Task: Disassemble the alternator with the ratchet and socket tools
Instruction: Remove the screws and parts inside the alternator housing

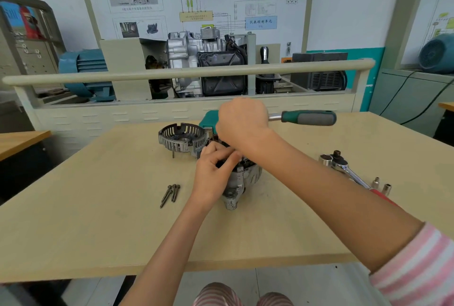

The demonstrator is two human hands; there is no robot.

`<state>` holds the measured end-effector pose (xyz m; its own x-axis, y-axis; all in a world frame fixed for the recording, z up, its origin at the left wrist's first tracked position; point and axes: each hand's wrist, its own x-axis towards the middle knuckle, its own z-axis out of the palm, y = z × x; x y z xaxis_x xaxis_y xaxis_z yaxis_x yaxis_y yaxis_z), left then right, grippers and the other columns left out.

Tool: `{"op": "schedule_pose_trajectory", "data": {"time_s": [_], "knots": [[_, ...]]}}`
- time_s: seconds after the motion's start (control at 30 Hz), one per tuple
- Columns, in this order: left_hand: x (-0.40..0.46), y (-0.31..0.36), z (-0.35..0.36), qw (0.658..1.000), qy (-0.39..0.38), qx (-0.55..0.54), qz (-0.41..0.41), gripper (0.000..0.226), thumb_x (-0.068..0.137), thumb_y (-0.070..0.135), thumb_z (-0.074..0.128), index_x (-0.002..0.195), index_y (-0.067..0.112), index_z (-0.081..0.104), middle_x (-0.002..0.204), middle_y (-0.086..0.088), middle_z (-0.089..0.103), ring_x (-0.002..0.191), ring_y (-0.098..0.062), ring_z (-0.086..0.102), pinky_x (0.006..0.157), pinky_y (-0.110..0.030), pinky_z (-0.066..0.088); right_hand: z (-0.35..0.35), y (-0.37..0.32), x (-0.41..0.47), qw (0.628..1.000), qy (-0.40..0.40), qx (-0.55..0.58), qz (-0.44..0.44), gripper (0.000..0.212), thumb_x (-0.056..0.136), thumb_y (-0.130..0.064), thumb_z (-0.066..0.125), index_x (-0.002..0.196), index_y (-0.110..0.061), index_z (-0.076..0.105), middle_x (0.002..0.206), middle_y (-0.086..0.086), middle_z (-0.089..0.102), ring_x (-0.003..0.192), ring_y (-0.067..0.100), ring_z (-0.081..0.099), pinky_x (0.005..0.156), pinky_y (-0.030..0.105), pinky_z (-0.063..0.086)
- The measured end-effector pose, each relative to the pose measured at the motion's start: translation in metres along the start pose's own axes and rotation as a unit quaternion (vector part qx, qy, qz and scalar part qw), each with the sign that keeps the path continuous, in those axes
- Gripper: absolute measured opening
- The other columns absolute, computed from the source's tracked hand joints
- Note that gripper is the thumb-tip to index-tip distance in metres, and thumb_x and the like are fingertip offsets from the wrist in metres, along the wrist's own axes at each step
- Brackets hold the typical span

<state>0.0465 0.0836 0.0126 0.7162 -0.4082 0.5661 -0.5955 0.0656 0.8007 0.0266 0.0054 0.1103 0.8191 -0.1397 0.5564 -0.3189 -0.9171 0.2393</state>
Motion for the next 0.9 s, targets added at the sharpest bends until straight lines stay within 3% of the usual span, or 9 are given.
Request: {"op": "schedule_pose_trajectory", "data": {"time_s": [0.1,0.2,0.33,0.5,0.7,0.8,0.9], "knots": [[0.000,0.001,-0.004,1.000,-0.025,0.002,-0.006,0.018,0.091,0.017,0.059,0.085,0.032,0.069,0.083,-0.005,0.049,0.095,-0.020,0.047,0.090,-0.028,0.036,0.001,0.012,-0.001,0.994,0.046,0.025,-0.099,0.026,0.092,-0.030,0.044,0.070,-0.017,0.045,0.055,-0.004,0.032,0.048,0.015,0.034,0.042,0.024,0.019],[0.001,0.002,-0.004,0.999,-0.034,0.018,-0.001,0.020,0.092,0.021,0.058,0.083,0.036,0.067,0.081,-0.001,0.046,0.095,-0.020,0.045,0.088,-0.025,0.034,-0.001,0.024,-0.001,0.980,0.026,0.096,-0.171,0.038,0.092,-0.035,0.044,0.058,-0.020,0.036,0.052,-0.007,0.035,0.053,0.015,0.037,0.044,0.025,0.020],[0.001,-0.001,-0.002,1.000,-0.007,0.001,0.010,0.020,0.088,0.019,0.062,0.085,0.038,0.068,0.073,0.005,0.041,0.083,-0.013,0.042,0.080,-0.021,0.034,-0.002,0.023,-0.001,0.984,0.012,0.086,-0.158,0.033,0.092,-0.034,0.044,0.063,-0.018,0.040,0.054,-0.007,0.034,0.054,0.016,0.036,0.044,0.025,0.018],[0.000,-0.001,0.007,0.999,0.045,0.006,0.005,0.019,0.085,0.012,0.065,0.075,0.028,0.068,0.070,0.006,0.042,0.081,-0.016,0.042,0.078,-0.022,0.036,0.000,0.002,0.001,1.000,-0.021,-0.015,0.011,0.016,0.092,-0.018,0.048,0.076,-0.018,0.046,0.059,-0.001,0.033,0.049,0.014,0.030,0.042,0.025,0.019],[-0.001,0.000,0.001,1.000,0.005,0.025,0.002,0.011,0.089,0.020,0.062,0.091,0.028,0.070,0.078,0.003,0.044,0.092,-0.017,0.045,0.083,-0.016,0.034,0.003,0.024,0.000,0.983,0.021,0.101,-0.150,0.036,0.091,-0.035,0.046,0.060,-0.019,0.037,0.053,-0.007,0.035,0.049,0.012,0.034,0.045,0.026,0.021],[-0.001,0.000,0.001,0.999,-0.003,0.036,0.003,0.008,0.088,0.020,0.064,0.090,0.023,0.070,0.077,0.006,0.043,0.092,-0.019,0.045,0.085,-0.022,0.034,0.003,0.033,-0.003,0.970,0.013,0.173,-0.169,0.042,0.089,-0.032,0.051,0.054,-0.023,0.030,0.048,-0.007,0.036,0.046,0.004,0.033,0.045,0.024,0.022],[-0.002,0.000,-0.002,1.000,-0.003,0.024,0.016,0.009,0.086,0.017,0.065,0.091,0.021,0.072,0.076,0.005,0.044,0.089,-0.016,0.044,0.084,-0.020,0.034,0.000,0.027,-0.003,0.974,0.014,0.155,-0.163,0.042,0.088,-0.032,0.050,0.053,-0.023,0.029,0.047,-0.008,0.035,0.045,0.004,0.030,0.045,0.024,0.020]]}}
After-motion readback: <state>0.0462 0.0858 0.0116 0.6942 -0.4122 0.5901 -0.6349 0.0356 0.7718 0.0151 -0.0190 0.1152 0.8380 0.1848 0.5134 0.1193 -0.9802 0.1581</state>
